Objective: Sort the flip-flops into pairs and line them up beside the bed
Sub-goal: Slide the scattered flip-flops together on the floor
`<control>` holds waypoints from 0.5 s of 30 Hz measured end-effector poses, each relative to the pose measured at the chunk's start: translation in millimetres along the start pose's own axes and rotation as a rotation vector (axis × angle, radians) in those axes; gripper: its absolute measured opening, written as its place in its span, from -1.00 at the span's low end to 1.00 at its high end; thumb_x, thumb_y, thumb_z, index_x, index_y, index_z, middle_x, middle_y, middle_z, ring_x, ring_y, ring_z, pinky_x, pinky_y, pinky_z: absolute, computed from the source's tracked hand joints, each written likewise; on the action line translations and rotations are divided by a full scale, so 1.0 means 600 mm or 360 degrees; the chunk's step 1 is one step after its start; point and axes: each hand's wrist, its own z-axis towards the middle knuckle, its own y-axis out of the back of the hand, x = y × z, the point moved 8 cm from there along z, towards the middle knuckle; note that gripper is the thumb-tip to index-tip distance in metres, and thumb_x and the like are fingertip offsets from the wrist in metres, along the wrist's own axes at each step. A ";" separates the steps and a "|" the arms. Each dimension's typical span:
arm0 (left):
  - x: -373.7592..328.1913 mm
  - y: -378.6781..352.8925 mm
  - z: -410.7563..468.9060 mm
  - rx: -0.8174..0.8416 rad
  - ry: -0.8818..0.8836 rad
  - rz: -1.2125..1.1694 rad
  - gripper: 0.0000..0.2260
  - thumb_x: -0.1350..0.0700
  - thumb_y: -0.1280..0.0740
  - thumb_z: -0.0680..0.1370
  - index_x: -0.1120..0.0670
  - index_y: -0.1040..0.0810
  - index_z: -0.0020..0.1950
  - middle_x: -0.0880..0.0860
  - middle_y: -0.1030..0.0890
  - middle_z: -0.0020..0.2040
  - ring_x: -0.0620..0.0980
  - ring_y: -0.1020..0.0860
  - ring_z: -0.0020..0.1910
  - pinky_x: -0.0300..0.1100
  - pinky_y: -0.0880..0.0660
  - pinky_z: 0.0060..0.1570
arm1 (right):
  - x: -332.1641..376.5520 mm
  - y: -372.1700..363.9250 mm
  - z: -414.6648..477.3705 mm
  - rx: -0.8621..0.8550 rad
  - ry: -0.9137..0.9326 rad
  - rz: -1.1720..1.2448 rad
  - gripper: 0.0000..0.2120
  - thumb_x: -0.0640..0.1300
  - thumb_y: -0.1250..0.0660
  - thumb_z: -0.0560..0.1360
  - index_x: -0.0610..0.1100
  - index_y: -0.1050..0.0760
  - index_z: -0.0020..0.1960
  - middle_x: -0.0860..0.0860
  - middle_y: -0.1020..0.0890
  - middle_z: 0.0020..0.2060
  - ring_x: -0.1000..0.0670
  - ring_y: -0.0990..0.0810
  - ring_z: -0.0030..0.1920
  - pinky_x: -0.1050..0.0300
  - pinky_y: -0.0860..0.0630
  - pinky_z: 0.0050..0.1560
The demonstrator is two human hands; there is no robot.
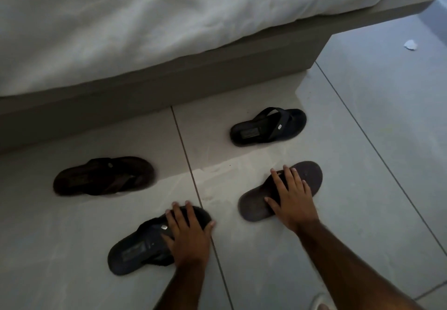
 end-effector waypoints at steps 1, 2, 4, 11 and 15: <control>-0.022 0.001 0.011 -0.0001 0.0012 -0.0028 -0.18 -0.41 -0.02 0.55 0.01 0.12 0.66 0.17 0.11 0.67 0.22 0.13 0.64 0.36 -0.10 0.51 | -0.001 0.001 -0.001 -0.0010 0.0006 0.0007 -0.24 0.31 -0.11 0.57 0.14 0.15 0.64 -0.07 0.03 0.65 -0.14 0.11 0.64 -0.20 0.01 0.58; -0.045 0.004 0.023 -0.0010 0.0022 -0.0053 -0.18 -0.40 -0.04 0.56 0.03 0.12 0.65 0.18 0.12 0.67 0.23 0.13 0.64 0.37 -0.07 0.50 | -0.002 0.001 -0.001 -0.0023 0.0009 0.0019 -0.26 0.30 -0.10 0.58 0.14 0.12 0.64 -0.07 0.02 0.65 -0.14 0.10 0.64 -0.20 0.01 0.58; -0.093 0.011 0.052 -0.0008 0.0045 -0.0121 -0.18 -0.38 -0.08 0.56 0.05 0.12 0.65 0.19 0.12 0.66 0.25 0.14 0.63 0.41 -0.01 0.48 | -0.002 0.003 0.000 -0.0054 -0.0002 0.0052 -0.31 0.30 -0.06 0.59 0.16 0.08 0.63 -0.06 -0.01 0.65 -0.13 0.08 0.64 -0.21 -0.01 0.59; -0.205 0.082 0.177 0.0075 0.0037 -0.0470 -0.20 -0.19 -0.29 0.58 0.00 0.08 0.65 0.19 0.16 0.66 0.26 0.17 0.62 0.41 0.09 0.49 | 0.010 0.017 0.018 -0.0099 -0.0060 0.0108 -0.37 0.31 -0.03 0.59 0.15 -0.10 0.61 -0.06 -0.10 0.63 -0.14 0.02 0.63 -0.25 0.00 0.57; -0.191 0.131 0.186 -0.0079 -0.0058 -0.0389 -0.13 -0.19 -0.44 0.48 -0.02 -0.04 0.64 0.18 0.16 0.66 0.29 0.12 0.62 0.31 -0.06 0.52 | 0.005 0.021 0.016 -0.0165 -0.0089 0.0043 -0.35 0.30 -0.05 0.60 0.12 -0.06 0.62 -0.09 -0.07 0.64 -0.17 0.08 0.64 -0.29 0.05 0.58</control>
